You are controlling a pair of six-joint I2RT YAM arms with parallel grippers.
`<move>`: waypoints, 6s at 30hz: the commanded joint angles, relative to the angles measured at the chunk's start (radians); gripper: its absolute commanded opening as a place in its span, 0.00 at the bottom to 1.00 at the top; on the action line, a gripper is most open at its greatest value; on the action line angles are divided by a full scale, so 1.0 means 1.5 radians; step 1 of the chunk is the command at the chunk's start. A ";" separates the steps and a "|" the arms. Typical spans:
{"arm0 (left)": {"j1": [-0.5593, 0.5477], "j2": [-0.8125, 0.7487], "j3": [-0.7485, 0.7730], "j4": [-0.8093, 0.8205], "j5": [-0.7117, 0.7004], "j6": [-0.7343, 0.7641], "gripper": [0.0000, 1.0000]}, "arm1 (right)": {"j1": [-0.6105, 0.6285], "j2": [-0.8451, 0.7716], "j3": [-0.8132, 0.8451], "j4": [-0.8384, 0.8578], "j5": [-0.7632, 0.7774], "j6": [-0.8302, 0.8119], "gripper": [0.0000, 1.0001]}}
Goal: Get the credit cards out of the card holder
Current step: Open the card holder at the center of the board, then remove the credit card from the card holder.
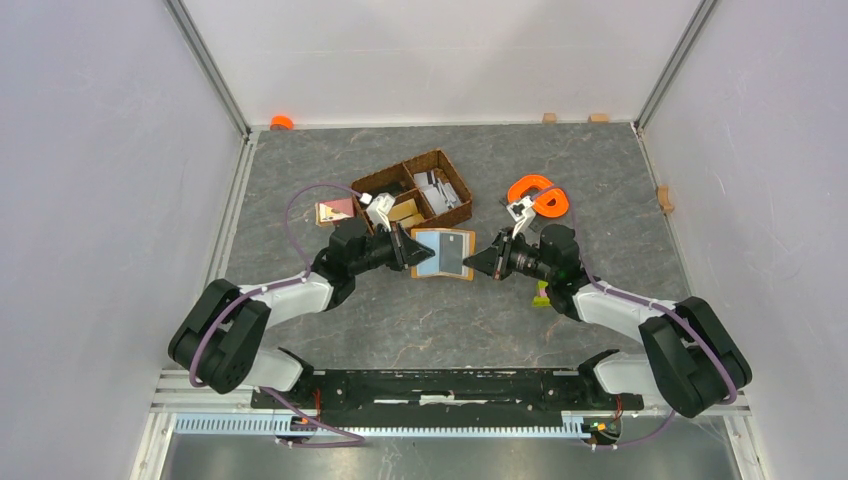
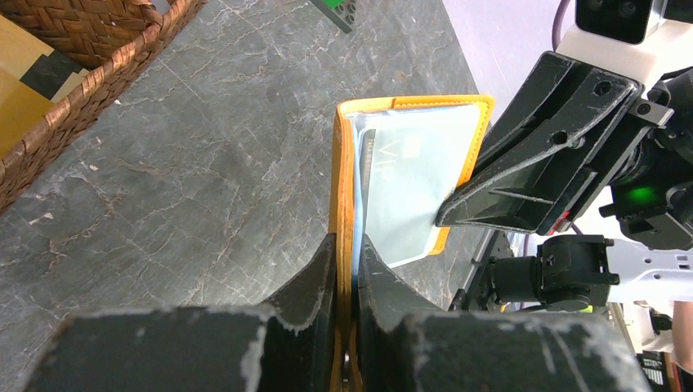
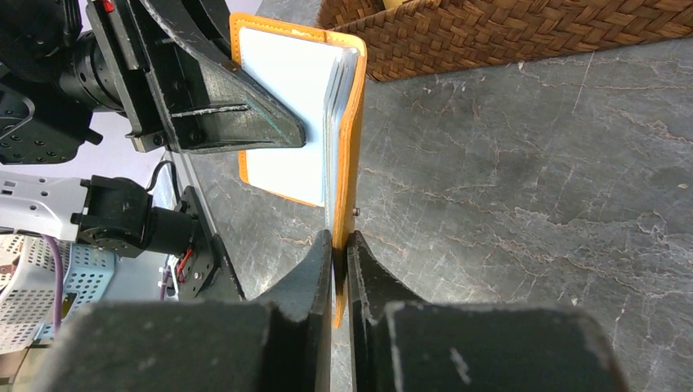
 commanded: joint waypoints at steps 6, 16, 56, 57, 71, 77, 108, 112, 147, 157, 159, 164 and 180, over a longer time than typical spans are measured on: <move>0.007 0.032 0.015 0.054 0.036 -0.037 0.03 | 0.009 -0.001 0.010 0.051 -0.031 -0.003 0.10; 0.007 0.048 0.018 0.074 0.057 -0.050 0.02 | 0.023 0.011 0.020 0.040 -0.028 -0.014 0.15; -0.024 0.248 0.107 0.041 0.096 -0.078 0.02 | 0.076 0.095 0.018 -0.001 0.126 -0.063 0.11; -0.025 0.254 0.112 0.026 0.092 -0.075 0.02 | 0.076 0.103 0.021 -0.005 0.127 -0.065 0.11; -0.027 0.277 0.148 -0.067 0.072 -0.050 0.02 | 0.076 0.134 0.041 -0.044 0.140 -0.081 0.33; -0.028 0.273 0.149 -0.076 0.069 -0.045 0.02 | 0.076 0.140 0.046 -0.054 0.143 -0.085 0.37; -0.036 0.197 0.130 -0.089 0.050 -0.024 0.14 | 0.078 0.132 0.058 -0.104 0.173 -0.097 0.61; -0.036 0.196 0.130 -0.089 0.054 -0.024 0.16 | 0.078 0.125 0.056 -0.106 0.174 -0.098 0.61; -0.036 0.239 0.138 -0.082 0.061 -0.041 0.80 | 0.091 0.156 0.051 -0.035 0.148 -0.089 0.60; -0.035 0.246 0.121 -0.015 0.098 -0.077 0.80 | 0.092 0.196 0.056 0.045 0.140 -0.062 0.58; -0.035 0.247 0.121 -0.011 0.101 -0.080 0.79 | 0.093 0.202 0.059 0.050 0.135 -0.060 0.57; -0.034 0.253 0.125 -0.018 0.100 -0.081 0.75 | 0.113 0.196 0.069 0.033 0.150 -0.082 0.60; -0.014 0.262 0.115 -0.011 0.092 -0.094 0.26 | 0.133 0.179 0.083 -0.036 0.231 -0.113 0.50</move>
